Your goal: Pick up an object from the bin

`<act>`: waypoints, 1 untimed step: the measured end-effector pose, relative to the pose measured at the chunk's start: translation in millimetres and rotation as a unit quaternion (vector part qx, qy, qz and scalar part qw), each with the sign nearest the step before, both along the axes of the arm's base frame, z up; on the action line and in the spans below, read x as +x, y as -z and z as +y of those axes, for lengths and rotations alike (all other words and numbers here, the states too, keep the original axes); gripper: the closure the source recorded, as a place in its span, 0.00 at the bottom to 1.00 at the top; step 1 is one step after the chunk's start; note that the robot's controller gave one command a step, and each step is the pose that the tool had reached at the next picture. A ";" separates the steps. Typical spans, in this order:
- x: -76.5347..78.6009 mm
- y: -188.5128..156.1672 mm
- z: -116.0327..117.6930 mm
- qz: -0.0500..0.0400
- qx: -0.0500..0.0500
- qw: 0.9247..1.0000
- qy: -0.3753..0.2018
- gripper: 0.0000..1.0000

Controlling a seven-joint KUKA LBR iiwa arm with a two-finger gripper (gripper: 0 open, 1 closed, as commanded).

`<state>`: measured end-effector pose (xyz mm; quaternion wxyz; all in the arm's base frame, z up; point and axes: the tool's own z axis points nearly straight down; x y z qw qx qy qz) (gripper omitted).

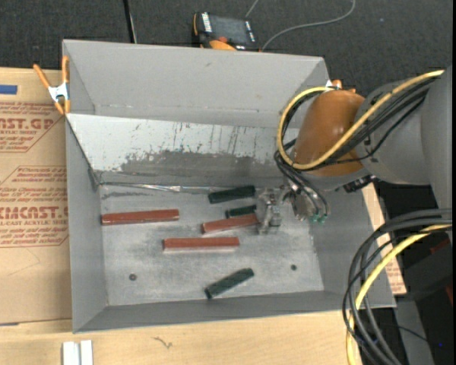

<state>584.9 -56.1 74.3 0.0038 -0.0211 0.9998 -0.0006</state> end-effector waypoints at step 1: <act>-2.0 2.2 0.2 0.003 0.000 1.000 0.000 0.00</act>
Offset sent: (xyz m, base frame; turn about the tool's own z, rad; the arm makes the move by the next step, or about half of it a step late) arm 0.0000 0.0000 0.0000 0.0000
